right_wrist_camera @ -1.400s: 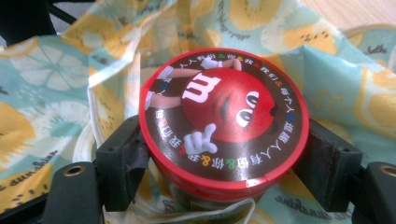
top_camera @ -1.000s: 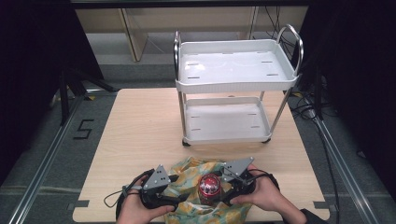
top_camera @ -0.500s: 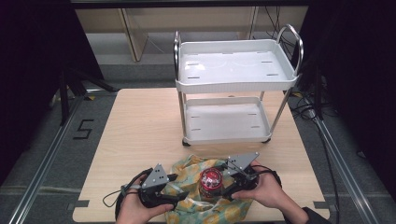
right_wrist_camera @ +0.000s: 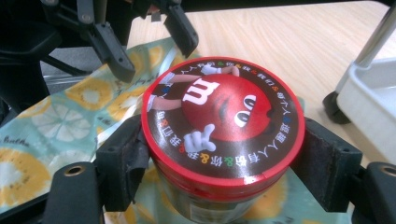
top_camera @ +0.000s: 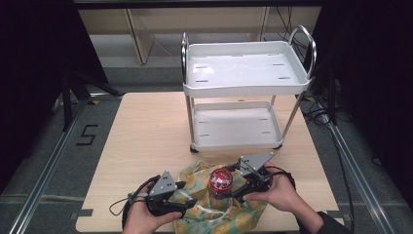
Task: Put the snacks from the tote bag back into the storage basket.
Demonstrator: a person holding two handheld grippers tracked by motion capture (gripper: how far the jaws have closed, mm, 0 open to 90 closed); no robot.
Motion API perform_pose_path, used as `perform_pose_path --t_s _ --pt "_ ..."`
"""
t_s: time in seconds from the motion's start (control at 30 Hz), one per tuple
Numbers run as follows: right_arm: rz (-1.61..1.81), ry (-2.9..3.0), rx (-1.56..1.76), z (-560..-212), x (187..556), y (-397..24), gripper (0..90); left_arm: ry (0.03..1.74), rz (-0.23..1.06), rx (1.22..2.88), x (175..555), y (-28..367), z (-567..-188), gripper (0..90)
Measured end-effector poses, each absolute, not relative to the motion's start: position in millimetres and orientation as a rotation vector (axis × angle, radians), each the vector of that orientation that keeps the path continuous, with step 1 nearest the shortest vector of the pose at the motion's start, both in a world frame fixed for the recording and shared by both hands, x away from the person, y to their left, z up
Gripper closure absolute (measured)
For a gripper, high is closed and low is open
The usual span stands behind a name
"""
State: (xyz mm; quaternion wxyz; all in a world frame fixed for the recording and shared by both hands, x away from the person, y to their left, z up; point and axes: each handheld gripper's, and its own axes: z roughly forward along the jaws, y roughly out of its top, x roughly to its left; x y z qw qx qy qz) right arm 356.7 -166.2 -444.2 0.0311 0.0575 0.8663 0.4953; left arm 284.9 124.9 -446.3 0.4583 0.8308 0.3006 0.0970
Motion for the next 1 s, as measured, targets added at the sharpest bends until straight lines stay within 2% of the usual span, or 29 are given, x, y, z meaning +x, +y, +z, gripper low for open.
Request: perform_pose_path --t_s 1.0 --pt "1.578 2.585 0.251 -428 370 -173 26.1 0.774 0.258 2.003 287 127 -445 33.5"
